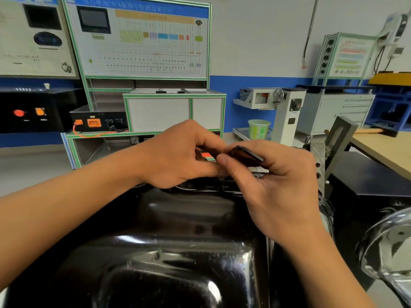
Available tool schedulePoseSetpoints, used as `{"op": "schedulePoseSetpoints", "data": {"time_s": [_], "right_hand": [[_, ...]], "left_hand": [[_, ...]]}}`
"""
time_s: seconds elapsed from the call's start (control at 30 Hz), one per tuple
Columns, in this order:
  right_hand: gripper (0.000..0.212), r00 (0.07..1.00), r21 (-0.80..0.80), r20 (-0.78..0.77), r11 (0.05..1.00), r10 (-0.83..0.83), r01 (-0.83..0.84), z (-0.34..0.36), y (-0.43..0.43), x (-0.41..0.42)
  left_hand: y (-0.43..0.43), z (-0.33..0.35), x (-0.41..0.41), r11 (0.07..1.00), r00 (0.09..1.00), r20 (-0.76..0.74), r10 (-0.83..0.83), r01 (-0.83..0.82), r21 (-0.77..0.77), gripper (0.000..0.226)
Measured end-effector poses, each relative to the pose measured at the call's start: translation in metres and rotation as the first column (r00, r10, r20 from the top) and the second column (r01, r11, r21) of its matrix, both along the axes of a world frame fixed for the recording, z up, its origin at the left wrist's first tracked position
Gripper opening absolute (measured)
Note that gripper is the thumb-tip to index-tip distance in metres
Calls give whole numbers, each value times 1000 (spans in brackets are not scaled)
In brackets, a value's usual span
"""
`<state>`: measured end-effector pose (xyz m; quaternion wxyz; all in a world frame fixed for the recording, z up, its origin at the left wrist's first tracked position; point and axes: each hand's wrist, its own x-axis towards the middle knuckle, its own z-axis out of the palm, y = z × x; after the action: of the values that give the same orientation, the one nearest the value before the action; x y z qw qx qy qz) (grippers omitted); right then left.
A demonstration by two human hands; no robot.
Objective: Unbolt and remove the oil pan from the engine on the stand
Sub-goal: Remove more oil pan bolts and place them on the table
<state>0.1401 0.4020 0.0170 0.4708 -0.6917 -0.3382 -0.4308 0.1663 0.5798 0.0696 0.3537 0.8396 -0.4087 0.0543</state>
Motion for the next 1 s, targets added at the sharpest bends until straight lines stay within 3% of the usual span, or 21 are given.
{"op": "schedulePoseSetpoints", "data": {"time_s": [0.17,0.3,0.63,0.77,0.9,1.0], "right_hand": [[22,998,65,-64,998,23,-19,-1,0,2],[19,995,90,-87,995,49,-41,-3,0,1],[21,998,-10,-25,999,-53,53,0,2,-1],[10,997,-116,-42,991,-67,62,2,0,-3],[16,992,-237,-59,967,-110,93,2,-2,-1],[17,993,-219,-45,971,-112,99,3,1,-1]], "left_hand": [[1,-3,3,999,998,47,47,-48,21,11],[0,-4,3,998,999,43,16,-13,-68,22],[-6,-3,1,1000,992,127,16,-15,-6,19],[-1,-2,1,999,997,66,-26,28,-23,22],[1,-3,2,1000,999,39,-21,21,-17,23],[1,-4,4,1000,998,70,10,-8,-29,22]]}}
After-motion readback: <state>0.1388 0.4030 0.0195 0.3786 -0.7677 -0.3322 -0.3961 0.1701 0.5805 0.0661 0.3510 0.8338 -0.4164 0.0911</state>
